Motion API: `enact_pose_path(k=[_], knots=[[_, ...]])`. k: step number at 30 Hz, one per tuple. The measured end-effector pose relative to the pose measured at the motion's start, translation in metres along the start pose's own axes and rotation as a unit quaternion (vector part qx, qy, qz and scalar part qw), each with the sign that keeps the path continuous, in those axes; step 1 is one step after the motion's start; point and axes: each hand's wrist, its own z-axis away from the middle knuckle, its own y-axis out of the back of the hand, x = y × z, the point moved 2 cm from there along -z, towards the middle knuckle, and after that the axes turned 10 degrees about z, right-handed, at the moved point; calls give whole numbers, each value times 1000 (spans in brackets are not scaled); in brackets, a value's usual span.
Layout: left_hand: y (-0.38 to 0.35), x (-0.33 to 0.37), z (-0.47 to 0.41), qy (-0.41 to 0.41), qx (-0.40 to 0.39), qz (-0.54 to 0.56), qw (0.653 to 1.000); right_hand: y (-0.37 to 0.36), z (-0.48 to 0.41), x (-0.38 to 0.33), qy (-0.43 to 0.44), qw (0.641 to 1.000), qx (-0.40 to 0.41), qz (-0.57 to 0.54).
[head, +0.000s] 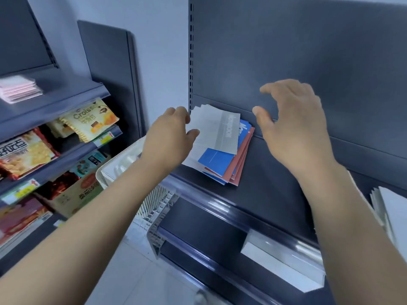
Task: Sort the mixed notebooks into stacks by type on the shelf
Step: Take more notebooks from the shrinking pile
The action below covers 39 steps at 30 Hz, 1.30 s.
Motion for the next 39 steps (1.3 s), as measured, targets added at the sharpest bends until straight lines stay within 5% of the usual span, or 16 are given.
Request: enact_pose_path(k=[9, 21, 29, 35, 39], knots=[[-77, -35, -68, 136, -147, -92, 975, -58, -52, 25, -19, 999, -43, -16], [-121, -46, -120, 158, -240, -112, 951, -92, -66, 44, -86, 994, -68, -15], [-84, -74, -135, 171, -124, 40, 977, -132, -69, 21, -154, 973, -174, -2], [-42, -108, -143, 177, -71, 92, 977, -182, -57, 0, -266, 900, -344, -10], [-31, -122, -140, 171, -74, 115, 976, -197, -56, -8, -319, 879, -353, -6]])
